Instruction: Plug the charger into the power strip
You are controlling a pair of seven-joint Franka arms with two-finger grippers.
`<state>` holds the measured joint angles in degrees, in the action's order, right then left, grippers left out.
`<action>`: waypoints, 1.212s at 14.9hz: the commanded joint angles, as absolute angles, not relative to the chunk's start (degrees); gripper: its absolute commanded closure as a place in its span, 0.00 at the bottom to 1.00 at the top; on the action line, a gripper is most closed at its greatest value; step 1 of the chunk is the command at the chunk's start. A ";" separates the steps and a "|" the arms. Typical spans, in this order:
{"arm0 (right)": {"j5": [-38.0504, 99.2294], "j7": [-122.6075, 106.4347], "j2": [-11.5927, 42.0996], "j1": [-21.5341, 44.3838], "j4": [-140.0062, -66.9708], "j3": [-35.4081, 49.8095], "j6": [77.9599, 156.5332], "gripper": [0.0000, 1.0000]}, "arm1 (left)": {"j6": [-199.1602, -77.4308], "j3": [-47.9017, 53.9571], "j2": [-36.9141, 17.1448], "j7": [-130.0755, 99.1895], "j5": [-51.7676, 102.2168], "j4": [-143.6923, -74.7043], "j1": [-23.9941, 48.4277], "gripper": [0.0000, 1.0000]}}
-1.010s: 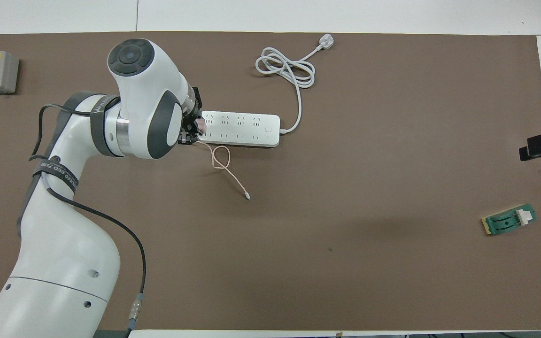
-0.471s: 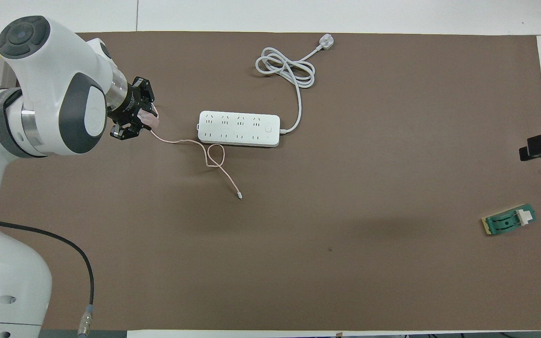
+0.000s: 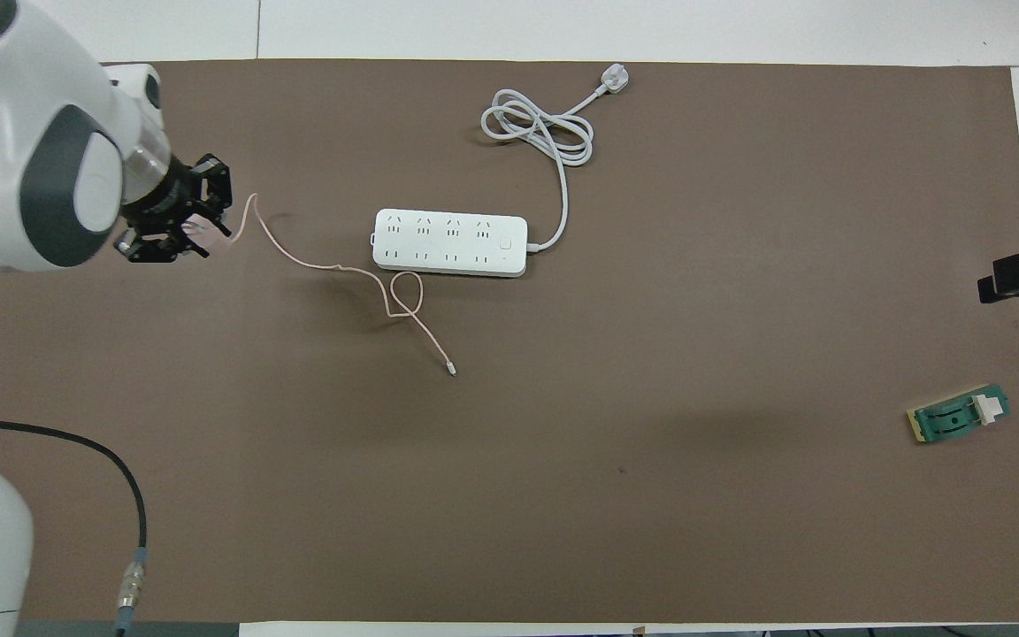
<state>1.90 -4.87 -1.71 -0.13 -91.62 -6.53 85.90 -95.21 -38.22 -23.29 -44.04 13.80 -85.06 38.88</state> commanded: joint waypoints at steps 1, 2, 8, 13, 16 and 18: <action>1.23 -5.71 -2.20 -0.18 -91.76 -6.42 85.25 0.00 | -90.27 -43.49 -22.32 -24.69 13.10 -82.80 35.96 1.00; 1.23 -5.71 -2.20 -0.18 -91.76 -6.42 85.25 0.00 | -90.44 -44.72 -22.41 -17.39 13.44 -82.71 34.90 1.00; 1.23 -5.71 -2.20 -0.18 -91.76 -6.42 85.25 0.00 | -90.97 -44.47 -23.11 -15.34 25.53 -82.00 32.60 1.00; 1.23 -5.71 -2.28 -0.18 -91.76 -6.42 85.25 0.00 | -91.32 -44.47 -23.12 -44.60 27.51 -81.91 39.01 1.00; 1.23 -5.71 -2.20 -0.18 -91.76 -6.42 85.25 0.00 | -93.06 -44.47 -23.12 -56.91 27.68 -81.56 41.12 1.00; 1.23 -5.71 -2.20 -0.18 -91.76 -6.42 85.25 0.00 | -98.49 -44.30 -23.73 -68.75 27.95 -81.82 42.88 1.00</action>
<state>1.90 -4.87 -1.71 -0.13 -91.62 -6.53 85.90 -94.49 -43.53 -22.55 -58.59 26.85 -82.57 41.00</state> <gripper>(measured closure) 0.000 0.683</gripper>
